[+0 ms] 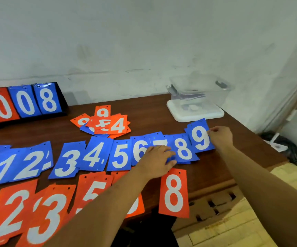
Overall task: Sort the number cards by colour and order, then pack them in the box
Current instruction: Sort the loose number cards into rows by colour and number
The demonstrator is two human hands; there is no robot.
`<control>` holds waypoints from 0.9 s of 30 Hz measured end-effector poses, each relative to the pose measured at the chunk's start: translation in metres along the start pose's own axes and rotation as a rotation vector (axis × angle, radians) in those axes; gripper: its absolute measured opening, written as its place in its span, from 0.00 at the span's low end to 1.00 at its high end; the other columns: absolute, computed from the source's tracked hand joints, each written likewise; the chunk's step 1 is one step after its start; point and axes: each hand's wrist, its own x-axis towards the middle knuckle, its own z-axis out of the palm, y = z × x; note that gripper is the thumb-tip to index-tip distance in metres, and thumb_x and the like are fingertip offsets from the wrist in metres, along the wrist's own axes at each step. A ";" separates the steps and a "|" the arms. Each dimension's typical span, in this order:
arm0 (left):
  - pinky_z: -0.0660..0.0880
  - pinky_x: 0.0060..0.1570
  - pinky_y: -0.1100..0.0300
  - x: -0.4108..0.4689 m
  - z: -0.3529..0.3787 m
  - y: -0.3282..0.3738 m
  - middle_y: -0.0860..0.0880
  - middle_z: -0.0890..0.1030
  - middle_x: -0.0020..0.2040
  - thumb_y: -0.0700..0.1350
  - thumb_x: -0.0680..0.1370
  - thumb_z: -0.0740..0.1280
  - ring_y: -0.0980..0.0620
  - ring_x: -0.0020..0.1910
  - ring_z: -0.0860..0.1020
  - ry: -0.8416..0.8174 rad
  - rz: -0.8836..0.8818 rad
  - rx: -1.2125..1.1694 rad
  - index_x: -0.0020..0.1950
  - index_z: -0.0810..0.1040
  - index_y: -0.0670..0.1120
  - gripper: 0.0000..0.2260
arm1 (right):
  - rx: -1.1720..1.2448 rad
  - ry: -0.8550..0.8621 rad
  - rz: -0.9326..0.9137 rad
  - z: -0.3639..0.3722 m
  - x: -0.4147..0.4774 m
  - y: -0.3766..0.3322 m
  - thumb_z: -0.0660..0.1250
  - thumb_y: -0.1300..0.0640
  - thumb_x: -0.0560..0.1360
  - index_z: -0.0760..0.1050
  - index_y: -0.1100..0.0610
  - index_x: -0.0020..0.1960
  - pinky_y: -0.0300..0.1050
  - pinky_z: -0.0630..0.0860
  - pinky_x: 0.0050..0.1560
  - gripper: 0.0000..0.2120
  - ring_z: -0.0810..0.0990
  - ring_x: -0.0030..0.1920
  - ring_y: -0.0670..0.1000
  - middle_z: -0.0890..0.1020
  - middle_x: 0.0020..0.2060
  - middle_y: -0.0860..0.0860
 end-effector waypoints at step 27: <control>0.72 0.58 0.52 -0.010 -0.056 -0.181 0.44 0.74 0.59 0.42 0.78 0.65 0.45 0.60 0.72 0.425 -0.482 -0.044 0.57 0.77 0.43 0.09 | -0.323 -0.381 -0.565 0.157 -0.049 -0.095 0.65 0.50 0.78 0.73 0.57 0.62 0.43 0.74 0.53 0.16 0.76 0.53 0.51 0.72 0.60 0.52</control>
